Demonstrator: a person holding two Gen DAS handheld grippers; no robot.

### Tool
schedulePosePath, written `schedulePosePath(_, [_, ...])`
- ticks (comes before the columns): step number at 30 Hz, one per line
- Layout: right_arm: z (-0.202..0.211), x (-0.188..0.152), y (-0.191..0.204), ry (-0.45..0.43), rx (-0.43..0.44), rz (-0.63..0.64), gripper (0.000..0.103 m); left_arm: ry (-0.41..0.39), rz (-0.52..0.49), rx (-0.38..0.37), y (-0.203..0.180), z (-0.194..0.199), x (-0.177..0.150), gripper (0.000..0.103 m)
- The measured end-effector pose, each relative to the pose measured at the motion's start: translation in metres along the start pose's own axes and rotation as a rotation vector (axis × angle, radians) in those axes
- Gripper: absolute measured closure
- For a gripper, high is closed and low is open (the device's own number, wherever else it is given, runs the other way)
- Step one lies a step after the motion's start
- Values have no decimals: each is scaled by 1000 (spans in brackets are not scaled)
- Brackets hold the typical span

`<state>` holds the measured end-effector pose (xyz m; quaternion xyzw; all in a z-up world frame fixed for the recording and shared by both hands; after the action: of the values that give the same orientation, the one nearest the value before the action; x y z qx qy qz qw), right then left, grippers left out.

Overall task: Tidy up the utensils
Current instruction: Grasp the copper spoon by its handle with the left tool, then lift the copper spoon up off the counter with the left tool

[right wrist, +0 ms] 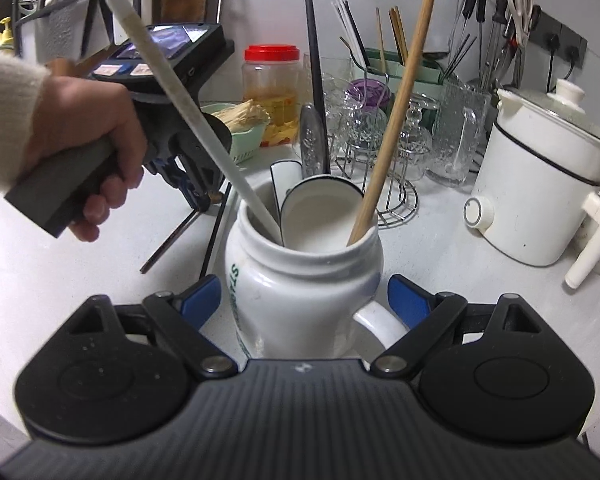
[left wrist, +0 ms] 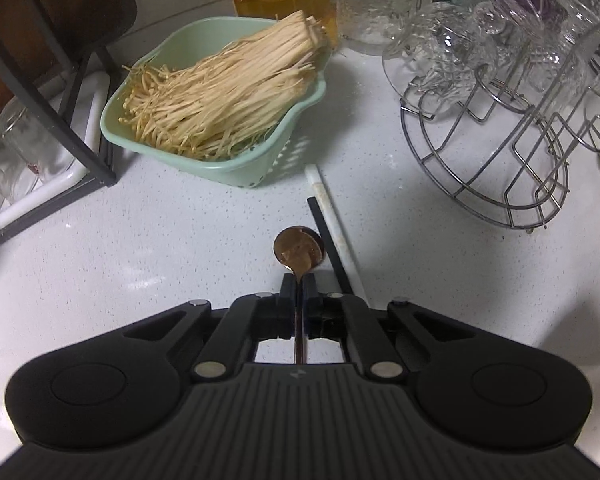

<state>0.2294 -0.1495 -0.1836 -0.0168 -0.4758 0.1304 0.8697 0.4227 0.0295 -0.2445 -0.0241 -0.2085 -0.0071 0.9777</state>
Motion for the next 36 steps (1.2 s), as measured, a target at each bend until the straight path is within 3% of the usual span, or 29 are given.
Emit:
schedulePosePath(8, [-4,0,3,12,-27,4,11,-19,1,-52,2,10,-3,100])
schedulePosePath(20, [-10,2,3,45,-25,-2,11,-132,37,-123,-2,63,-3,100])
schedulePosePath(36, [-13,1,4,83,-6,47,12,-242,96,-240,-11,123,-30,100])
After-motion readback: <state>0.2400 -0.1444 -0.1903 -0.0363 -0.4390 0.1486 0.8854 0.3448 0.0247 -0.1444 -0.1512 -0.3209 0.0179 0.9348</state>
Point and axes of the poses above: each gripper's, at about its wrist camera, not at the fingertips, and z roughly against the way its jaws point, y to its left, x to its top, the point moved 5 cm from there along -z, roughly the way its jaws point, and after that the axes turned 8 degrees about -x, right-handed, at the moved point
